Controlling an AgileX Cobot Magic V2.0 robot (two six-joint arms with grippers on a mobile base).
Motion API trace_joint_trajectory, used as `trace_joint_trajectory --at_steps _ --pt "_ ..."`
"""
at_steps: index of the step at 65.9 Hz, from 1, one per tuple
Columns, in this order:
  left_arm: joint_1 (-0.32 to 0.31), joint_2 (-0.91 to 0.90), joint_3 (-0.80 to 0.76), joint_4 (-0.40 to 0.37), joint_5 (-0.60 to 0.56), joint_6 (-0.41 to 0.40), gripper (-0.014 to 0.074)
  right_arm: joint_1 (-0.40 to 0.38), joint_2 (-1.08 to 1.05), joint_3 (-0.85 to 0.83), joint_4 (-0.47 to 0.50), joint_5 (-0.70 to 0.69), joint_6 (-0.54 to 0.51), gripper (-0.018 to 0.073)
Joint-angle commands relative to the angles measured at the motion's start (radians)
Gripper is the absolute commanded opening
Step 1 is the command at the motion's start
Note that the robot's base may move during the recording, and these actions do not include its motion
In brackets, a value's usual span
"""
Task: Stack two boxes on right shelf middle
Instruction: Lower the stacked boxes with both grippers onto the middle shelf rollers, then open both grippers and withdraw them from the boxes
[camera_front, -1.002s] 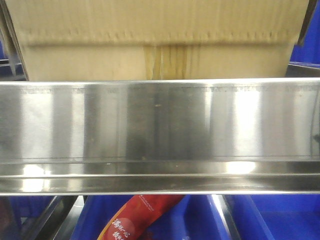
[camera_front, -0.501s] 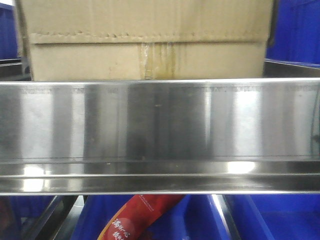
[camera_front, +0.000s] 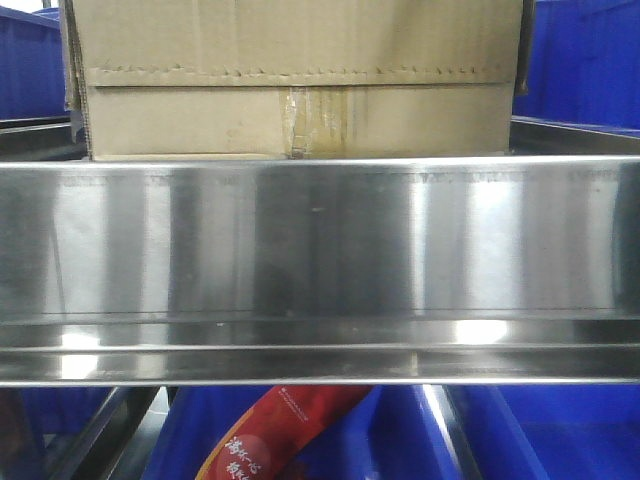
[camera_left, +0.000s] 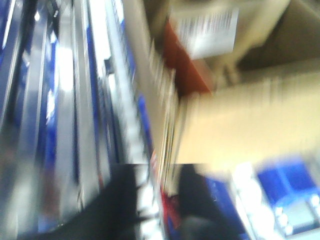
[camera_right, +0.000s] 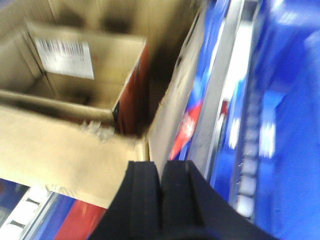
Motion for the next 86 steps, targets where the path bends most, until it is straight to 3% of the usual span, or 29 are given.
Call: trace_joint_trajectory --at_steps 1,23,43,86 --pt "0.004 -0.113 0.146 -0.001 -0.12 0.001 -0.0111 -0.003 -0.101 0.124 -0.025 -0.086 -0.01 -0.0155" --pt "0.004 -0.594 0.725 0.001 -0.571 0.001 -0.0111 -0.003 -0.489 0.701 -0.093 -0.459 -0.01 -0.0155" --pt "0.004 -0.91 1.054 0.026 -0.821 0.001 -0.0111 -0.003 -0.732 1.004 -0.094 -0.666 -0.012 -0.0155" --pt "0.004 -0.969 1.09 0.026 -0.85 0.001 -0.0111 -0.003 -0.741 1.015 -0.094 -0.671 -0.012 -0.0155"
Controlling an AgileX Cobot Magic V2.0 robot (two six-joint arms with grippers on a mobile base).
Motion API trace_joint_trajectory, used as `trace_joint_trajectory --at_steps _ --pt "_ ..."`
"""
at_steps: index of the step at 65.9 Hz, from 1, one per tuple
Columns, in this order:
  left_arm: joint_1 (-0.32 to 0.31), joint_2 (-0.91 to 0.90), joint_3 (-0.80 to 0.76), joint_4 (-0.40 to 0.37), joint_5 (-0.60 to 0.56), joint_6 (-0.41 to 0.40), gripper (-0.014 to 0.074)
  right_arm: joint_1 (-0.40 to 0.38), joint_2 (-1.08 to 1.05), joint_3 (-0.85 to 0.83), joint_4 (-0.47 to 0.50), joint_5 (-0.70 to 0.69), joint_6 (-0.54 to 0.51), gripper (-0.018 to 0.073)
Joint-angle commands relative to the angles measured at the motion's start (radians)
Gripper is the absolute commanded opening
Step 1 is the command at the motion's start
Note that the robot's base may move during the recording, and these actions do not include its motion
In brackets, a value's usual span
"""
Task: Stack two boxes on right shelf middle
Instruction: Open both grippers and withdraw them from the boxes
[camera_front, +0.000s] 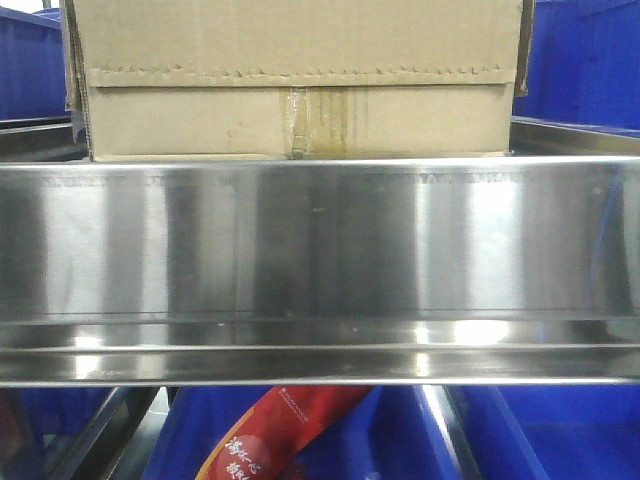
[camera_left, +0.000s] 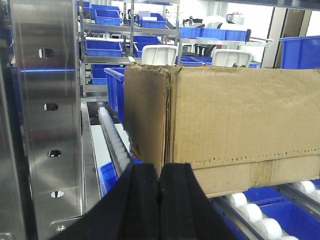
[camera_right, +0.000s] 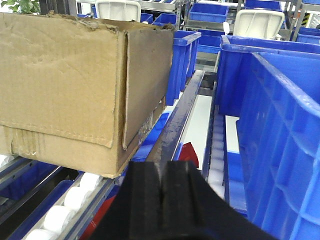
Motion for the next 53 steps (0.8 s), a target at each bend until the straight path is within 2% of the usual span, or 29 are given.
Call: trace_joint_trajectory --at_steps 1,16,23,29,38,42,50,53 --pt "0.004 -0.007 0.002 0.001 -0.025 0.001 -0.0111 -0.003 -0.006 0.003 -0.01 -0.023 -0.005 -0.0155" --pt "0.019 -0.009 0.003 -0.002 -0.017 0.001 -0.0111 -0.003 -0.006 0.003 -0.01 -0.023 -0.005 -0.0155" --pt "0.093 -0.034 0.027 -0.002 -0.012 0.022 -0.0111 -0.003 -0.006 0.003 -0.01 -0.025 -0.005 -0.0155" --pt "0.17 -0.067 0.086 -0.037 -0.047 0.074 -0.0111 -0.003 -0.006 0.003 -0.01 -0.025 -0.005 -0.0155" --pt "0.275 -0.147 0.222 -0.128 -0.141 0.144 -0.0111 -0.003 -0.006 0.003 -0.01 -0.025 -0.005 -0.0155" --pt "0.304 -0.178 0.3 -0.144 -0.205 0.147 -0.0111 -0.003 -0.006 0.003 -0.01 -0.025 -0.005 -0.0155" --pt "0.322 -0.183 0.448 -0.138 -0.374 0.147 -0.0111 -0.003 -0.006 0.003 -0.01 -0.025 -0.005 -0.0155" --pt "0.322 -0.183 0.454 -0.136 -0.423 0.147 -0.0111 -0.003 -0.006 0.003 -0.01 -0.025 -0.005 -0.0155"
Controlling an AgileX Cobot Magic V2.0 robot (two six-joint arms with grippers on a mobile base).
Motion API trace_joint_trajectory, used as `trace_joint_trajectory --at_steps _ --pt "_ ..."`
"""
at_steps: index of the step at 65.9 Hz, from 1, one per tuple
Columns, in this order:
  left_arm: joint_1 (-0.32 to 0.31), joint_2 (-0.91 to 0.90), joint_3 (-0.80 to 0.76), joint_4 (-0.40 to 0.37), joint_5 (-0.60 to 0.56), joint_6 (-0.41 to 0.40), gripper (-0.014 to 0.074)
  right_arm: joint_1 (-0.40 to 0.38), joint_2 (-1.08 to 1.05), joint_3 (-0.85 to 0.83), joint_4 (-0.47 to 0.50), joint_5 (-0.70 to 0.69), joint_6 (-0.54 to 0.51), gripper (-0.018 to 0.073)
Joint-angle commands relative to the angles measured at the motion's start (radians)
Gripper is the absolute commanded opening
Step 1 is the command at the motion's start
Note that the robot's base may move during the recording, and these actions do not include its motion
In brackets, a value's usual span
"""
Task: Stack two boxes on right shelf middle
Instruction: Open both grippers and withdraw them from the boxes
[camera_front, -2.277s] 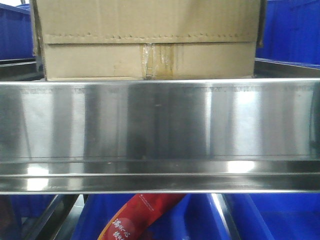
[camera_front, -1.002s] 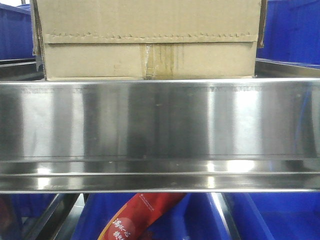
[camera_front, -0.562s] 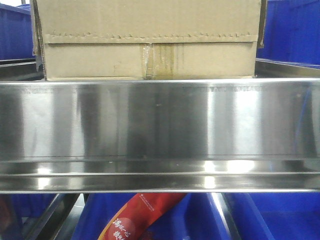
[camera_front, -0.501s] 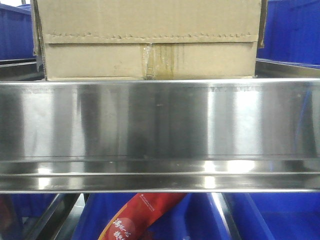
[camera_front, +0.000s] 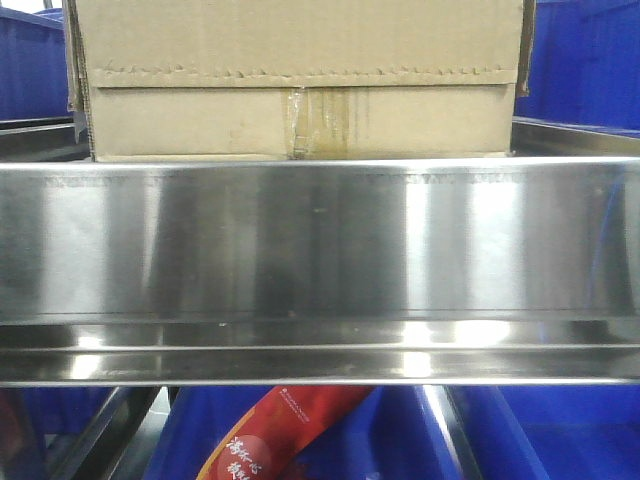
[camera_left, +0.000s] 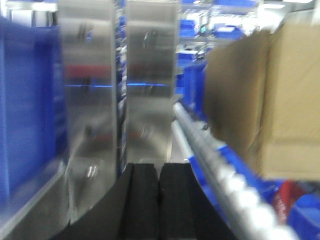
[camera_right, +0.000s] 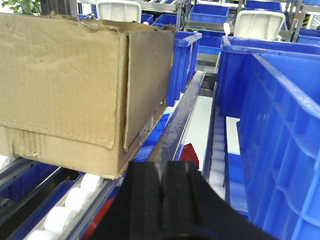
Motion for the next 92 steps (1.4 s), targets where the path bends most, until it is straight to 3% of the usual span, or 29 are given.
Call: trace_joint_trajectory --at_steps 1,4,68,80,92 --pt "0.005 -0.006 0.033 -0.007 -0.109 0.007 -0.0111 -0.003 -0.006 0.003 -0.01 -0.022 -0.004 -0.0155" --pt "0.005 -0.006 0.033 -0.004 -0.059 0.007 -0.0111 -0.003 -0.006 0.003 -0.01 -0.022 -0.004 -0.0155" --pt "0.005 -0.006 0.033 -0.004 -0.058 0.007 -0.0111 -0.005 -0.006 0.003 -0.01 -0.018 0.003 -0.0155" --pt "0.005 -0.006 0.033 -0.004 -0.06 0.007 -0.0111 -0.099 -0.065 0.027 -0.01 -0.023 0.004 -0.0155" --pt "0.005 -0.006 0.033 -0.004 -0.06 0.007 -0.0111 -0.199 -0.194 0.175 -0.01 -0.117 0.006 -0.0155"
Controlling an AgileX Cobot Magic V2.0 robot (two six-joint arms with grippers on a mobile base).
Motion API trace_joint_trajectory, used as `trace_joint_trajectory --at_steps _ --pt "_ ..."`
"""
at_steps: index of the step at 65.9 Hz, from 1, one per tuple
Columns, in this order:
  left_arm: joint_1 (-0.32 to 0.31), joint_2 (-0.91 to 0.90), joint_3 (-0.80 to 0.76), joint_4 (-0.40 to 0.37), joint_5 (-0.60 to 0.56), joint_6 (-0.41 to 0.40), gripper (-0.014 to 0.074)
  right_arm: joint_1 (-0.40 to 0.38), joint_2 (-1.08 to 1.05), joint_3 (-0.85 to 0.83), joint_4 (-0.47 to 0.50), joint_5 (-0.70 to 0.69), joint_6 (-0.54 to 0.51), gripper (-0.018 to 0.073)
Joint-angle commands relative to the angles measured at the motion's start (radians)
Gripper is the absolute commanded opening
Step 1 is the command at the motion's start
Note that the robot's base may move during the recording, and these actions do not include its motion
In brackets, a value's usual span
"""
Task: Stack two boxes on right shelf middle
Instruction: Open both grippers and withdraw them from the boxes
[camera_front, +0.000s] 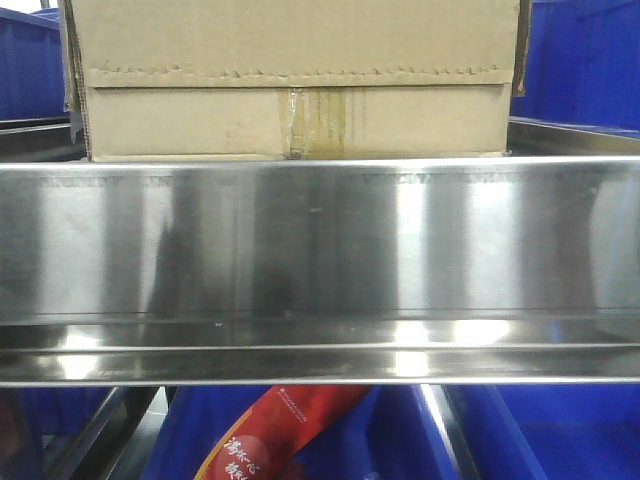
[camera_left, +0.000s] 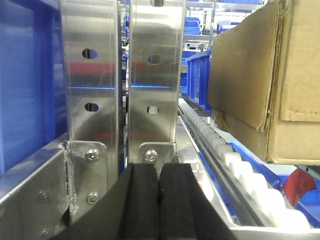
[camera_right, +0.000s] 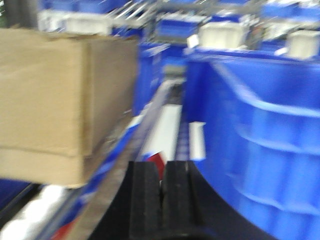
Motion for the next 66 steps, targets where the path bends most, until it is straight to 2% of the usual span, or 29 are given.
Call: trace_joint_trajectory --at_steps 1,15,22,26,33,66 --pt "0.004 -0.005 -0.002 -0.005 -0.026 0.003 -0.0111 -0.038 -0.072 0.083 -0.008 -0.055 0.002 -0.0155" --pt "0.004 -0.005 -0.002 -0.005 -0.026 0.003 -0.0111 -0.07 -0.217 0.292 -0.006 -0.119 0.006 -0.0155" --pt "0.004 -0.005 -0.002 -0.005 -0.028 0.003 -0.0111 -0.077 -0.24 0.375 -0.006 -0.197 0.006 -0.0155" --pt "0.004 -0.005 -0.002 -0.005 -0.028 0.003 -0.0111 -0.077 -0.24 0.375 -0.006 -0.237 0.006 -0.0155" --pt "0.004 -0.005 -0.002 -0.005 -0.028 0.003 -0.0111 -0.077 -0.24 0.375 0.0 -0.194 0.006 -0.0155" --pt "0.004 -0.005 -0.002 -0.005 -0.028 0.003 -0.0111 -0.077 -0.24 0.375 0.0 -0.196 0.006 -0.0155"
